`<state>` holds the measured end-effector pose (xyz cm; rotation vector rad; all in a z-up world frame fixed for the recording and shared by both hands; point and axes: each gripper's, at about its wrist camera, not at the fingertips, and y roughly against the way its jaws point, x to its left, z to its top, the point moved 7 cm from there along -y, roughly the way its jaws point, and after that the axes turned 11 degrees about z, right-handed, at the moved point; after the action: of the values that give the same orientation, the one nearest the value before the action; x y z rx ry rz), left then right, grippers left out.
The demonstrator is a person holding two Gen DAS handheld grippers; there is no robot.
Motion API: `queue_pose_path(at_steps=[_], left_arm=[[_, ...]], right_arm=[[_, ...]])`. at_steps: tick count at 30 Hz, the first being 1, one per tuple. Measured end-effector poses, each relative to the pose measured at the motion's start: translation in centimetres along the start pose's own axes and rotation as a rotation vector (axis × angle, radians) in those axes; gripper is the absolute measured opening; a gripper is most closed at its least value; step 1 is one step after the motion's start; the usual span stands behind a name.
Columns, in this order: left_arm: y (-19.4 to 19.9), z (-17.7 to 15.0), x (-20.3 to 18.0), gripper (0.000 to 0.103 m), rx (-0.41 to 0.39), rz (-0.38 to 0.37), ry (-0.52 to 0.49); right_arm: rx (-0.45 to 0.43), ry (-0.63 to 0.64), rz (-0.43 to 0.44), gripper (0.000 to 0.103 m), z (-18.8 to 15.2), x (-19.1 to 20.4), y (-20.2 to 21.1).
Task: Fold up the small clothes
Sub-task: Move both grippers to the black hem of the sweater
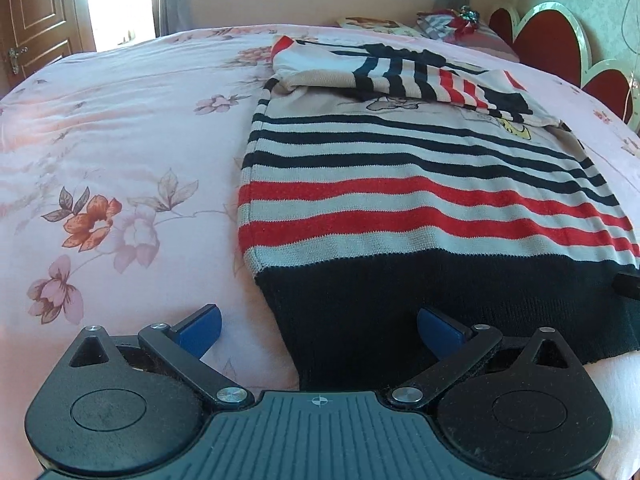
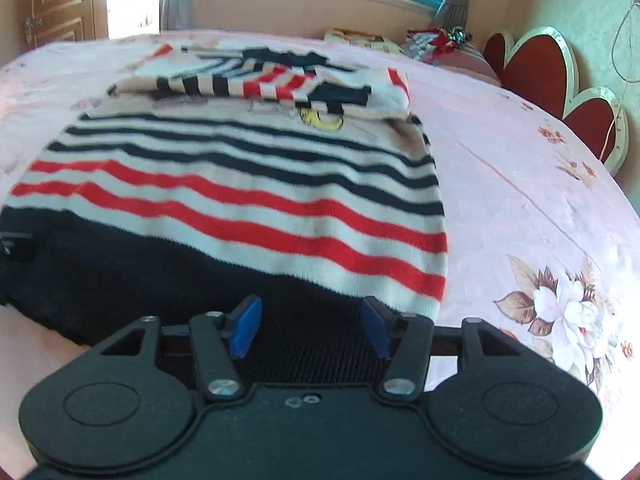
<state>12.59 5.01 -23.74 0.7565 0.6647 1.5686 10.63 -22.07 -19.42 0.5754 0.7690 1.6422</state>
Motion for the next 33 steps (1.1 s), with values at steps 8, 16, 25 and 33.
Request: queue_pose_path(at_steps=[8,16,25,33], left_arm=[[0.2,-0.2,-0.2,0.103,0.018,0.002,0.044],[0.6,-0.4,-1.4,0.103,0.031,-0.038,0.047],[0.9,-0.6,-1.0,0.103,0.045,-0.062,0.056],[1.5,-1.0,-0.7,0.103,0.071,-0.103,0.074]], right_arm=[[0.038,-0.046,0.011,0.060,-1.1,0.0,-0.5],[0.027,-0.072,0.046,0.062,-1.2,1.1,-0.1],[0.017,-0.094,0.043,0.061,-1.1,0.9,0.2],[0.027,-0.120,0.034,0.061,-1.5,0.4,0.3]])
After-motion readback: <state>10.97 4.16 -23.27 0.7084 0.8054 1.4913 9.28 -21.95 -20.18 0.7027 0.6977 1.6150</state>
